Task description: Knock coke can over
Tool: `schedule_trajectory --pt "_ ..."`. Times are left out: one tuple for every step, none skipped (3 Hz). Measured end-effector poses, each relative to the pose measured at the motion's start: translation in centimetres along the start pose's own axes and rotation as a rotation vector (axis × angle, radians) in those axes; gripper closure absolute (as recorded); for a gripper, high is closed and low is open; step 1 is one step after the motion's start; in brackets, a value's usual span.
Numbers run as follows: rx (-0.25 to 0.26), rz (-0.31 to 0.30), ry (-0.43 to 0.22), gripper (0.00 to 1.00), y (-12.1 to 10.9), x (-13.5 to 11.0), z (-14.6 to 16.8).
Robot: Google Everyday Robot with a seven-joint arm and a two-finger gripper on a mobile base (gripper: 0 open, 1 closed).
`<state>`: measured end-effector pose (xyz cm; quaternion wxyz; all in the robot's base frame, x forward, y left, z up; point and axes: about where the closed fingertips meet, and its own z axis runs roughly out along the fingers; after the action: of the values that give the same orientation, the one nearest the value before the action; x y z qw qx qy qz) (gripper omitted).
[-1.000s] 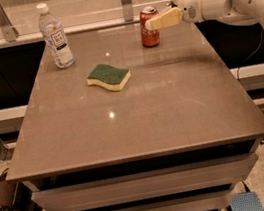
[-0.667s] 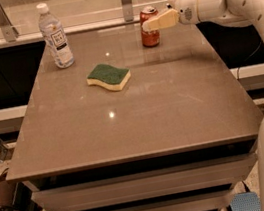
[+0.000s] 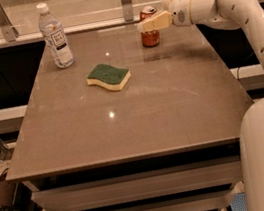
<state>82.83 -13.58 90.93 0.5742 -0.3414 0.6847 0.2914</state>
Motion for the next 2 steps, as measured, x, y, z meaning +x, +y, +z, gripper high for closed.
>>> schedule_trajectory --pt "0.006 0.025 -0.017 0.0 -0.95 1.86 1.6" --pt "0.006 0.025 -0.017 0.0 -0.94 1.86 1.61"
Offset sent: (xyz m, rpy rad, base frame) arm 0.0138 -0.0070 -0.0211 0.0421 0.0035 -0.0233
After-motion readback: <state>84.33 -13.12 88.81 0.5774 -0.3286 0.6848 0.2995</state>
